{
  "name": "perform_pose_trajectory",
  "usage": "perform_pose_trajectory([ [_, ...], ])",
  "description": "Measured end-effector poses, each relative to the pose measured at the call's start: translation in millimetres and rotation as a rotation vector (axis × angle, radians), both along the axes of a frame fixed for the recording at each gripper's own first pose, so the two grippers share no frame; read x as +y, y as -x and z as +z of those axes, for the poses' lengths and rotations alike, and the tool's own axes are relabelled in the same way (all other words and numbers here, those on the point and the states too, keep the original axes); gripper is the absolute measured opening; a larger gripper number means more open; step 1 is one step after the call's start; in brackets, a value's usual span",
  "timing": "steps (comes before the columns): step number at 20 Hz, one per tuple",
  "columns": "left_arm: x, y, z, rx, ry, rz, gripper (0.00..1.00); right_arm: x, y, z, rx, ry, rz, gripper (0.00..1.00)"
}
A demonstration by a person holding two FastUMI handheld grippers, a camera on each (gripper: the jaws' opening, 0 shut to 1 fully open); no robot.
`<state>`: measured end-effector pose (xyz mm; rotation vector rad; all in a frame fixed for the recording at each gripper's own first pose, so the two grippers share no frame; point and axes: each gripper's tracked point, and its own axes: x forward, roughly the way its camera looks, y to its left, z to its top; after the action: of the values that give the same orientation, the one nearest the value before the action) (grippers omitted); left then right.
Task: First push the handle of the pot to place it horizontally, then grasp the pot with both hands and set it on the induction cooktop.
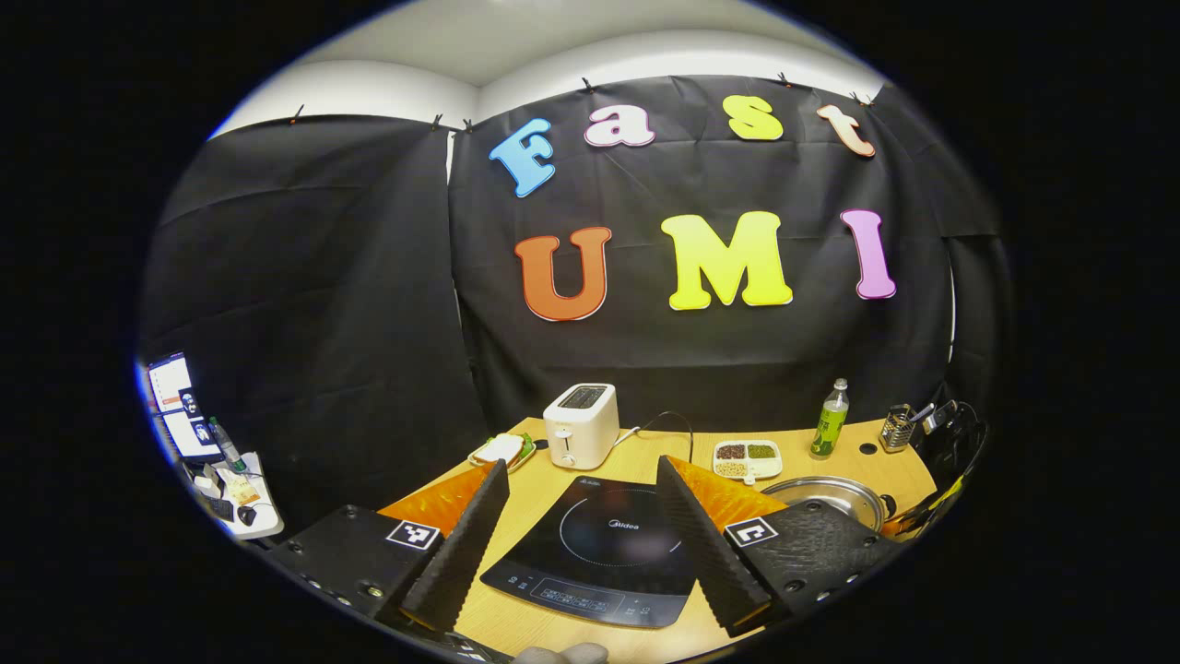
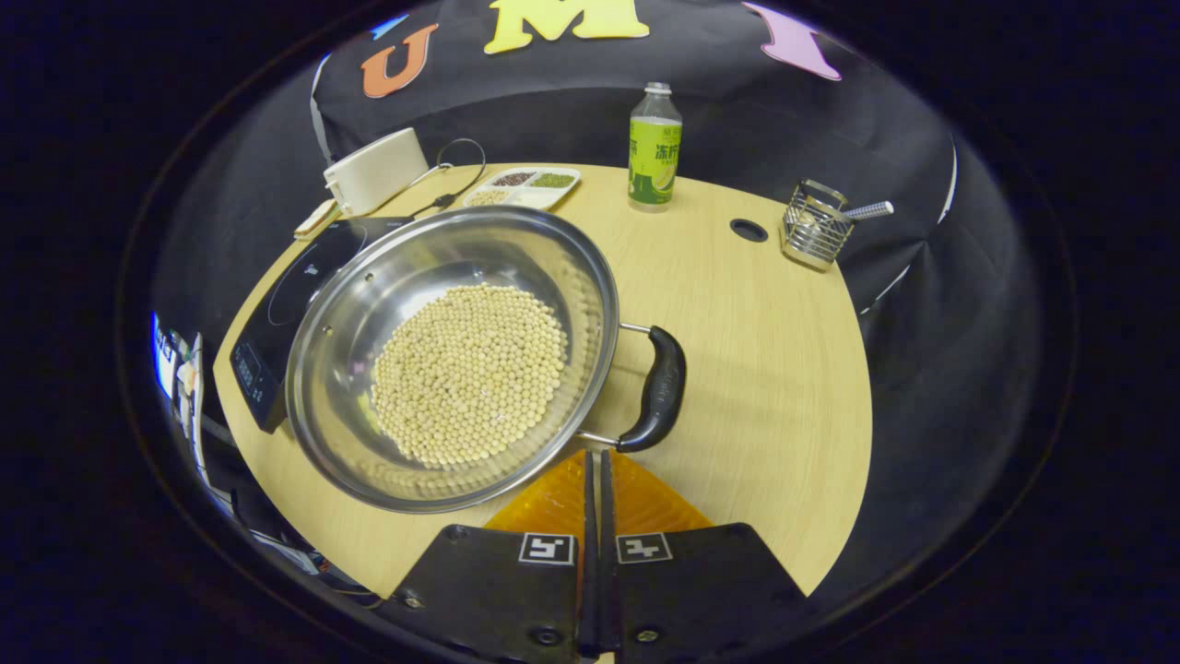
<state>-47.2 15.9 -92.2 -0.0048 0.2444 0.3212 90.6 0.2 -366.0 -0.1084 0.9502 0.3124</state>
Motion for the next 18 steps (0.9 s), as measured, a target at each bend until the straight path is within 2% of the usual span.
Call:
perform_pose_trajectory([
  [2, -5, -3, -5, 0.000, 0.001, -0.018, 0.96, -3, 4, 4, -0.024, -0.005, -0.021, 0.01],
  [5, -12, -14, -27, 0.034, 0.001, -0.069, 0.96, -1, 20, 14, -0.063, -0.028, -0.026, 0.04],
  [7, -21, -19, -43, 0.057, 0.010, -0.124, 0.96, -1, 32, 19, -0.088, -0.034, -0.042, 0.27],
  [10, -30, -25, -67, 0.091, 0.037, -0.195, 0.96, -3, 48, 31, -0.130, -0.036, -0.092, 0.85],
  [11, -32, -28, -76, 0.106, 0.045, -0.217, 0.97, -3, 54, 35, -0.141, -0.038, -0.111, 0.87],
  [12, -35, -30, -85, 0.123, 0.054, -0.245, 0.96, -6, 58, 39, -0.154, -0.035, -0.137, 0.83],
  [15, -43, -34, -114, 0.170, 0.079, -0.311, 0.97, -9, 70, 49, -0.187, -0.035, -0.209, 0.83],
  [18, -54, -42, -142, 0.224, 0.108, -0.351, 0.97, -9, 70, 54, -0.199, -0.041, -0.244, 0.87],
])
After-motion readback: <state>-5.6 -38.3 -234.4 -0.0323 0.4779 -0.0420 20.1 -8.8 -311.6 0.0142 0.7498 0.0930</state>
